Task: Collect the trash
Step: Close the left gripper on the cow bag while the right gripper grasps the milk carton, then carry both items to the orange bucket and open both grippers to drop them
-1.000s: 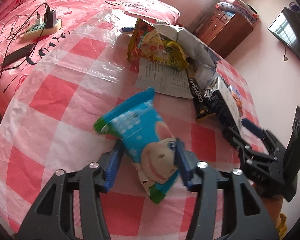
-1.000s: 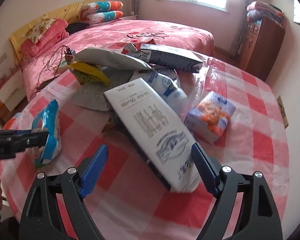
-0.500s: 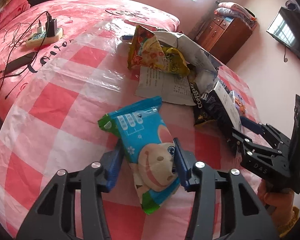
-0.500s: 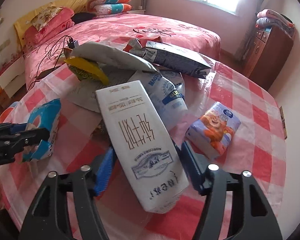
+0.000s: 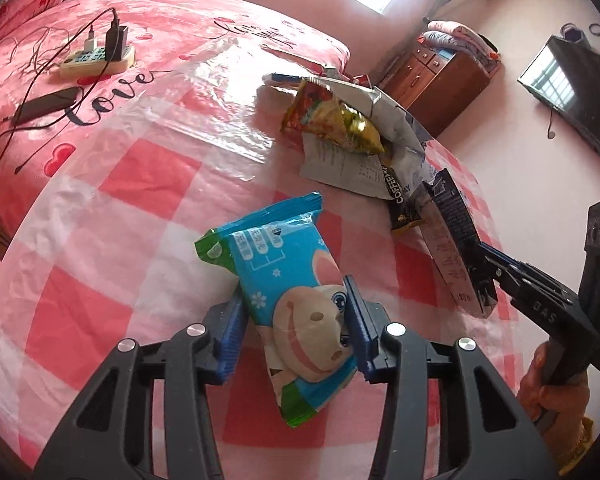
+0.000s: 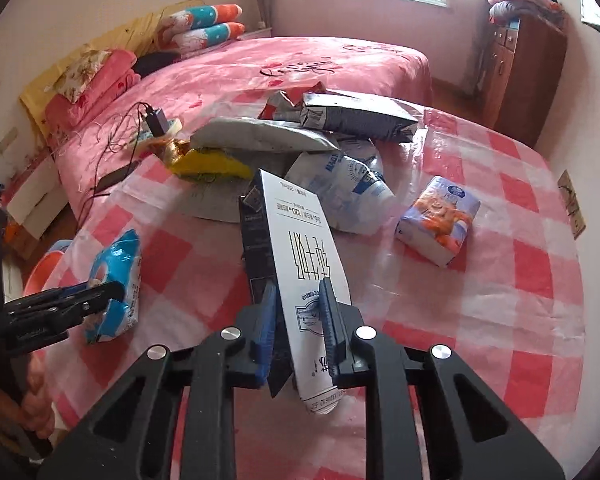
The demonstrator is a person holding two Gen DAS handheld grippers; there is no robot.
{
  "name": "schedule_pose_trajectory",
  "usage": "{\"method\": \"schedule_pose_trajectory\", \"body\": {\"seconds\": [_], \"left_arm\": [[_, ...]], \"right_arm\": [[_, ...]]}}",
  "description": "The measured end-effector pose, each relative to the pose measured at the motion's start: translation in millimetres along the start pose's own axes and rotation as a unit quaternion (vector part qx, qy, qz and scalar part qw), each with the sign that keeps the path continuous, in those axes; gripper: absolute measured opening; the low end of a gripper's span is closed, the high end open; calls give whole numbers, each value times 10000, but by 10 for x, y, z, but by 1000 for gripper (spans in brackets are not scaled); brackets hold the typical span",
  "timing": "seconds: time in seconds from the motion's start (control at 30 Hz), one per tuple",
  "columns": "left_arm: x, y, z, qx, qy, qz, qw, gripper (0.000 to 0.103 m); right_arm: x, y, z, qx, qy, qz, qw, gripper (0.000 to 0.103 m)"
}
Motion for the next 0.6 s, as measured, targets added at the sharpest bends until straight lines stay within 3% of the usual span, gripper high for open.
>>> {"method": "schedule_pose_trajectory", "body": {"seconds": [0.07,0.1,0.13,0.3,0.4,0.47,0.5,0.6], "left_arm": [[-26,-12,30,4,-56,8,10000,47],[-37,-20,41,-10,-92,-7,10000,47],[-43,-30,50,-20,-120,-29,9999,47],[-104,-80,104,13,-202,-61,9998,47],[-141,-95,135,50,-212,-40,9998,47],[-167,-100,148,55,-244,-26,9997,47],[-185,-101,156,57,-271,-11,9996,47],[-220,-100,180,75,-320,11,9995,47]], "right_arm": [[30,14,-67,-120,174,-112,9997,44],[76,11,-91,-124,184,-252,9994,67],[103,13,-114,-120,224,-305,9992,83],[180,2,-399,-503,507,-442,9965,85],[165,-16,-454,-470,508,-583,9959,84],[124,-25,-440,-413,338,-531,9972,75],[107,-29,-434,-407,202,-492,9978,62],[71,-61,-413,-361,87,-539,9979,62]]}}
Point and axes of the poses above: each gripper's, at about its wrist camera, not at the fingertips, and z roughly against the way its jaws point, x to its right, y to its top, the point moved 3 cm from there along -z, roughly the way its jaws point, and after that the axes turned 3 degrees about z, right-handed, at the moved point
